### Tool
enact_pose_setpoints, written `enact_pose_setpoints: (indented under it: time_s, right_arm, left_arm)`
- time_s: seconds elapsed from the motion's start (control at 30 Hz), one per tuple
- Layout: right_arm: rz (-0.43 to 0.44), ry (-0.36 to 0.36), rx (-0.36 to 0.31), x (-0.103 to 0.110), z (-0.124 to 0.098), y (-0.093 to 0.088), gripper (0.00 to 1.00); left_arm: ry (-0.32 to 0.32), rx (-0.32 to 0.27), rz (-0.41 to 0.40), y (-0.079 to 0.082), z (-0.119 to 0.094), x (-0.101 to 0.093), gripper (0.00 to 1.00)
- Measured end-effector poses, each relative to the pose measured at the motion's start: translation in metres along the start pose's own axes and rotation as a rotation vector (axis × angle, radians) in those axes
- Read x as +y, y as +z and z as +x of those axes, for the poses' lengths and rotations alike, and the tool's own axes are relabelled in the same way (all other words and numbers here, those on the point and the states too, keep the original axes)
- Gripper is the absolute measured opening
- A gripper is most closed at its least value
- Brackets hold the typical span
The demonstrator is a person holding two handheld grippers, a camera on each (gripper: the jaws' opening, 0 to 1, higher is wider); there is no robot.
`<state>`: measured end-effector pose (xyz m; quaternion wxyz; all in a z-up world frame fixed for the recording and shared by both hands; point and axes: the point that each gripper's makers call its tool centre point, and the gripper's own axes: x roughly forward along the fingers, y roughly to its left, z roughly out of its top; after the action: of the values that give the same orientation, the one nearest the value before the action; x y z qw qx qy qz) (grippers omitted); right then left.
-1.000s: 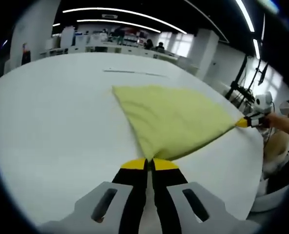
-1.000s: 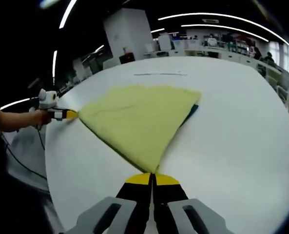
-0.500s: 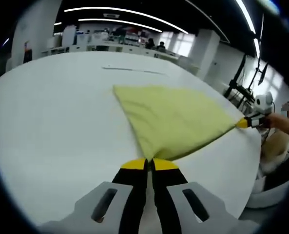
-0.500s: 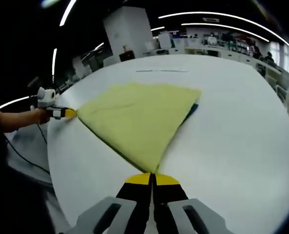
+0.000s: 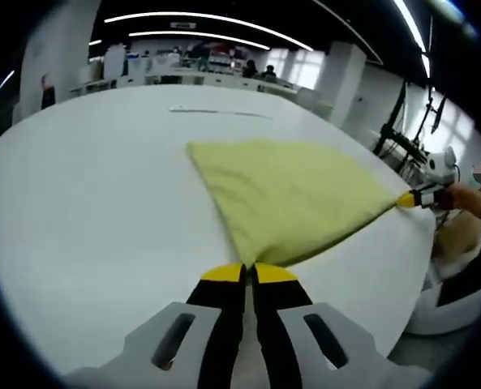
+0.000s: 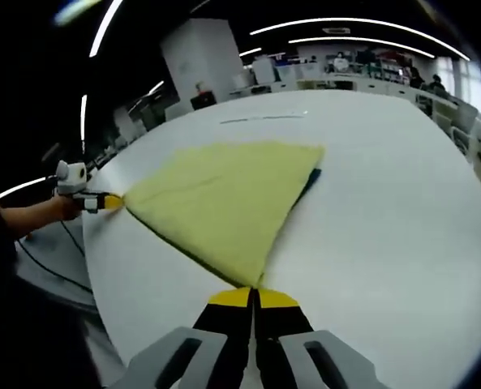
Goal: Fold the garment on the visible template until the final outline fits inside the template.
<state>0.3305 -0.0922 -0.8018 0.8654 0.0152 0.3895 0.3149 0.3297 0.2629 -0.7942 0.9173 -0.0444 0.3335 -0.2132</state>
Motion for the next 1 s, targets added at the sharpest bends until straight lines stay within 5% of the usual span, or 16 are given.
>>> enact_pose_setpoints:
  time_s: [0.63, 1.0]
  right_arm:
    - [0.006, -0.011, -0.019, 0.005, -0.006, 0.007, 0.0]
    - [-0.01, -0.006, -0.116, 0.023, -0.017, 0.051, 0.37]
  left_arm:
    - [0.03, -0.039, -0.073, 0.003, -0.011, 0.002, 0.05]
    - [0.003, -0.076, -0.05, 0.024, -0.018, -0.009, 0.33]
